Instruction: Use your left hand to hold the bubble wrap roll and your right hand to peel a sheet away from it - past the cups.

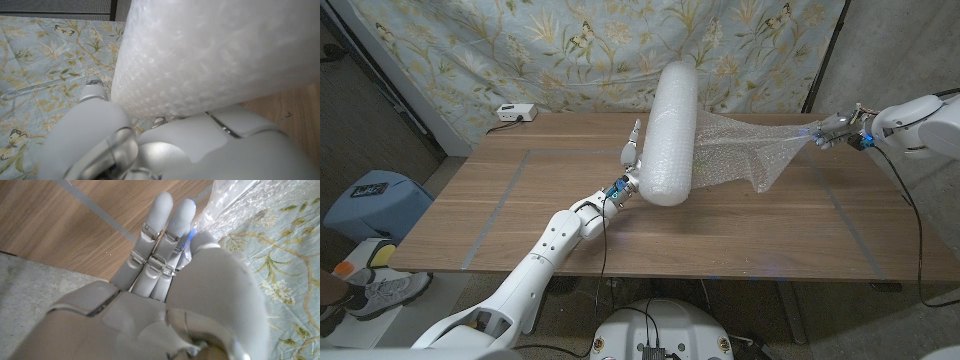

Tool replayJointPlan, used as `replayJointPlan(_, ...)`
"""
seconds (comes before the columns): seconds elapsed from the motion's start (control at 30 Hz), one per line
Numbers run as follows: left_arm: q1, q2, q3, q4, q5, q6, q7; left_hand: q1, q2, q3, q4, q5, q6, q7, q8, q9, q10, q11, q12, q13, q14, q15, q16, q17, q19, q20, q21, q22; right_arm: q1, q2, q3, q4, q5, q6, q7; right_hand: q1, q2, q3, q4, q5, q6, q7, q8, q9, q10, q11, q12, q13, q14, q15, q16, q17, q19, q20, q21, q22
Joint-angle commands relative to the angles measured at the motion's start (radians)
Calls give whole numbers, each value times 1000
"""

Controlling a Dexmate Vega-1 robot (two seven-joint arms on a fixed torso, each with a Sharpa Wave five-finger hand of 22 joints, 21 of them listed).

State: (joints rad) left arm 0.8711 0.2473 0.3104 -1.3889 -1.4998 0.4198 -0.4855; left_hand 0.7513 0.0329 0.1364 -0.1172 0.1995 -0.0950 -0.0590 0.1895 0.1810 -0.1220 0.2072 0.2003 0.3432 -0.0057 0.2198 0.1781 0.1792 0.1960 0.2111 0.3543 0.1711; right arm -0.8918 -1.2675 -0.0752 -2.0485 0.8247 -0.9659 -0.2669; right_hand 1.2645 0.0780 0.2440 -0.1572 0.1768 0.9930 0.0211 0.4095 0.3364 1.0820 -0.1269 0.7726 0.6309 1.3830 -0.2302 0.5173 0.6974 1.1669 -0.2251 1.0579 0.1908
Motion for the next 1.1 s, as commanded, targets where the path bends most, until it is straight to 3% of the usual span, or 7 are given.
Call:
replayJointPlan(0.03,-8,4,4,12,-1,10,-12,1,14,1,-2,-2,-10,0,-2,2,-6,4,-1,0,-2,3,6,2,7,3,-8,5,2,-8,15,0,-7,-4,-4,8,4,1,3,1,7,1,-2,6,4,-3,-1,5,3,1,-4,6,-8,1,8,1)
replayJointPlan(0.63,-19,12,5,21,9,21,-16,0,20,2,-2,-4,-12,-3,-1,2,-8,4,0,-11,-6,3,5,2,5,3,-20,5,22,-8,16,5,-19,-12,-8,8,6,0,3,1,5,2,-4,10,4,-1,-3,8,2,1,-8,6,-14,1,17,0)
replayJointPlan(1.1,-43,44,16,14,46,25,-28,0,24,2,-3,-6,-6,-5,2,2,-3,3,4,-18,-6,3,6,2,4,3,-28,6,-12,1,54,9,-17,-1,-21,9,4,-1,3,2,5,-2,-6,10,7,-2,-5,8,0,1,-11,7,-18,1,23,0)
